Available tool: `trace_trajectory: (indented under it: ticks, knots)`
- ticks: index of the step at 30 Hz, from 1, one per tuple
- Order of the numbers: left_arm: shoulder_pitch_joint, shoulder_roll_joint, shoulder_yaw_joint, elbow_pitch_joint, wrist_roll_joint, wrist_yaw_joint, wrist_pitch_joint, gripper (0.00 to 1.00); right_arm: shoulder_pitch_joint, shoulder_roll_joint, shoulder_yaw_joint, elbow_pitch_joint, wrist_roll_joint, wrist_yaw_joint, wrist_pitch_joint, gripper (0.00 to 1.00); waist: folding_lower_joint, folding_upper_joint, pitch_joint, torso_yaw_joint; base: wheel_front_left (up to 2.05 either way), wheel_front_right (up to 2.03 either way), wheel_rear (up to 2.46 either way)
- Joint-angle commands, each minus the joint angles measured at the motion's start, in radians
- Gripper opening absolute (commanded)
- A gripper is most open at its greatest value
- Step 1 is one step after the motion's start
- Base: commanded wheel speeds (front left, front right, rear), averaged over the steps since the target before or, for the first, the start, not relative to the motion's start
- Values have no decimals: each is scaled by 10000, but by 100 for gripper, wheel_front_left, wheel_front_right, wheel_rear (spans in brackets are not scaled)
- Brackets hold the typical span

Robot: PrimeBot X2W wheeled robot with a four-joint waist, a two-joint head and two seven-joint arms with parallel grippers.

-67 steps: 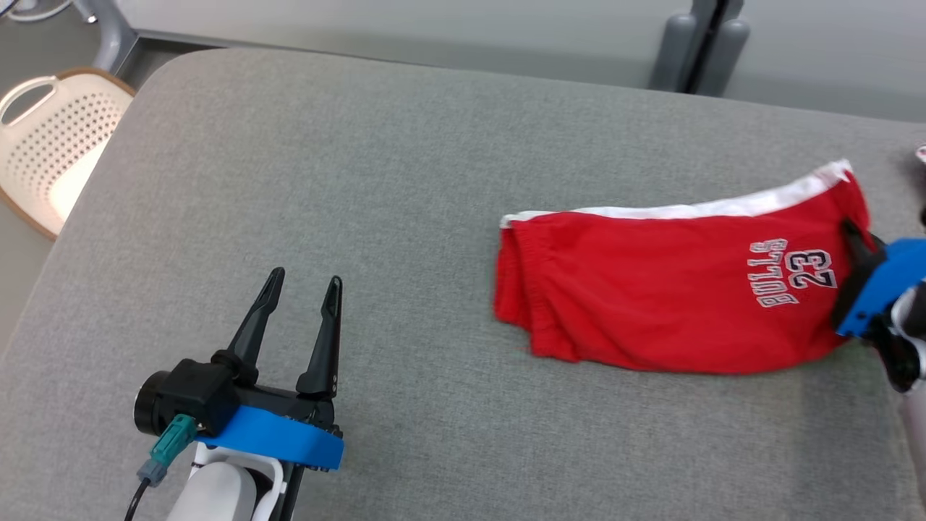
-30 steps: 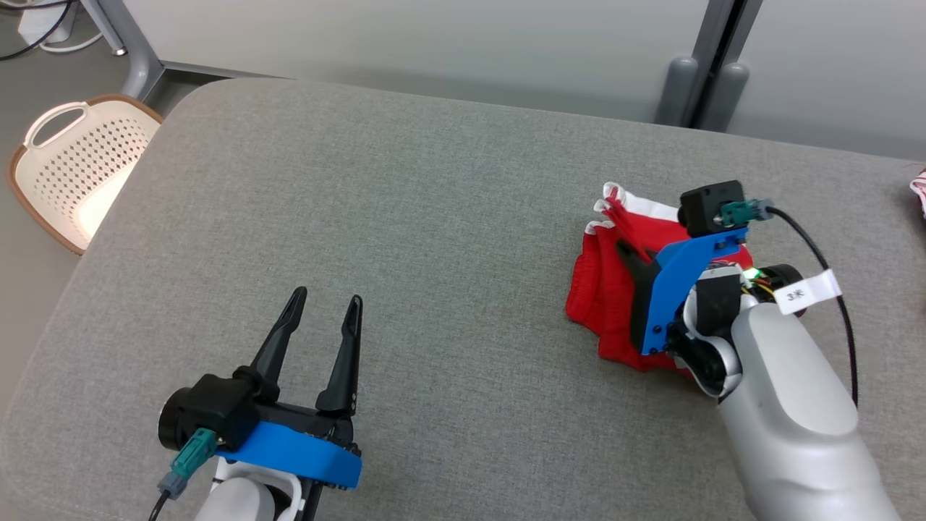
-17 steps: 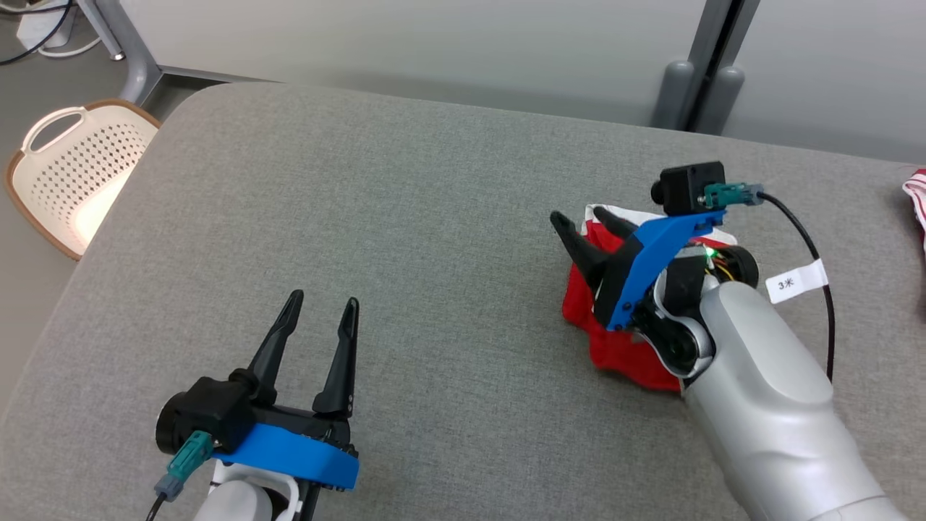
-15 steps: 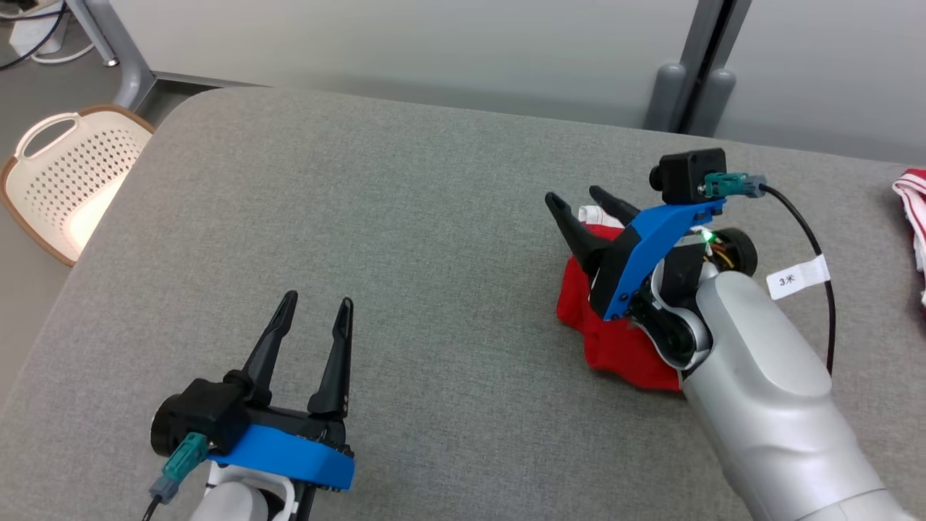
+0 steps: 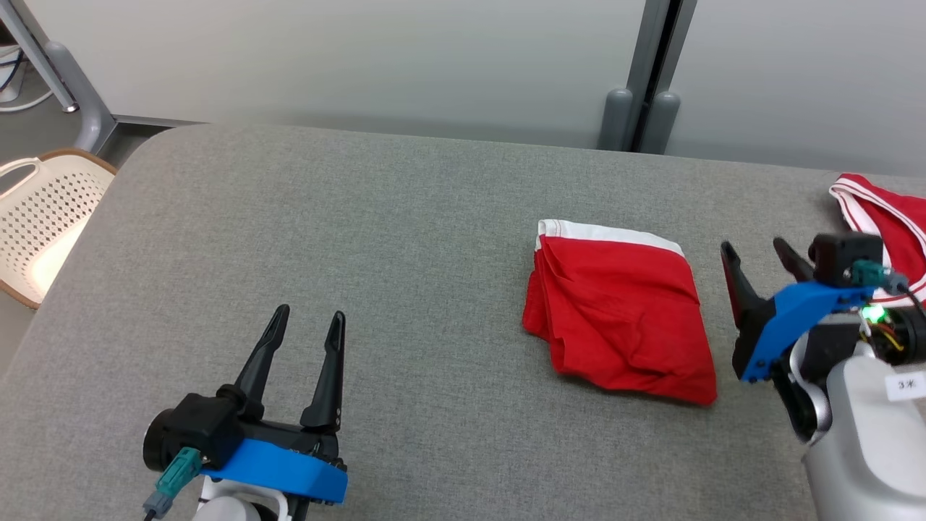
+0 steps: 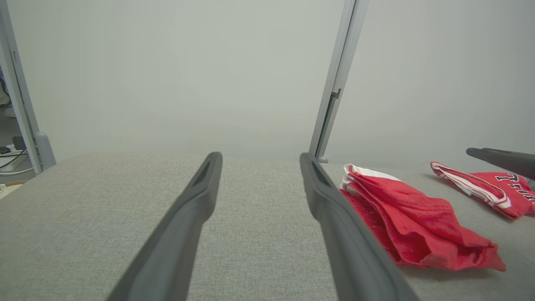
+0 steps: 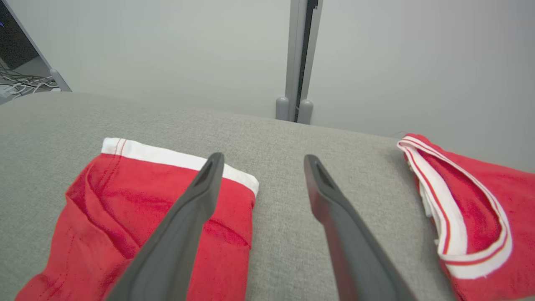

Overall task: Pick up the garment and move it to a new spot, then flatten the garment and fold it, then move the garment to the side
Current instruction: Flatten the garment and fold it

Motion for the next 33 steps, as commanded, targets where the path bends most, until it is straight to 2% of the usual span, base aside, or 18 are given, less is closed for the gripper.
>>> trace_trajectory:
  ticks: [1, 7, 8, 9, 10, 14, 17, 22, 26, 29, 31, 33]
  knots:
    - [34, 58, 7, -28, 44, -3, -41, 100, 293, 109, -88, -99, -131, 6, 12, 100, 0, -1, -4, -13, 0, 0, 0]
    - [43, 152, -25, -58, -5, -5, -41, 100, 1241, 612, -318, -148, -692, 4, 85, 100, 0, -1, 27, -72, 0, 0, 0]
    - [48, 178, -47, -56, -20, -3, -41, 100, 1278, 684, -232, -65, -759, 4, 68, 43, 0, -1, 38, -70, 0, 0, 0]
    - [50, 202, -71, -49, -30, -3, -41, 100, 1310, 744, -128, 28, -830, 4, 37, 3, 0, -1, 53, -66, 0, 0, 0]
    - [47, 219, -86, -57, -41, -5, -41, 100, 1319, 790, -21, 153, -880, 4, 39, 0, 0, -1, 68, -61, 0, 0, 0]
    - [-3, 259, -94, -84, -65, -3, -41, 100, 1095, 924, 491, 675, -1039, 4, 27, 0, 0, -1, 127, -7, 0, 0, 0]
    - [-45, 281, -97, -100, -61, -3, -41, 100, 922, 1002, 1083, 1125, -627, 4, 49, 0, 0, -1, 150, 34, 0, 0, 0]
    - [-54, 260, -43, -114, -60, -5, -41, 100, 809, 1008, 3081, 1347, 628, 4, -40, 0, 0, -1, 137, 76, 0, 0, 0]
    - [20, 220, 26, -120, -38, -3, -41, 100, 1003, 1007, 4897, 783, 1788, 4, -55, 0, 0, -1, 69, 45, 0, 0, 0]
    - [137, 215, 112, -110, -29, -5, -41, 100, 1218, 1002, 6015, -82, 2763, 4, -111, 0, 0, -1, -30, -33, 0, 0, 0]
    - [191, 216, 166, -89, -22, -3, -41, 100, 1416, 996, 6347, -793, 3486, 4, -237, 0, 0, -1, -114, -96, 0, 0, 0]
    - [256, 212, 276, -88, -18, -5, -41, 100, 1566, 980, 6140, -1531, 4037, 4, -709, 0, 0, -1, -196, -200, 0, 0, 0]
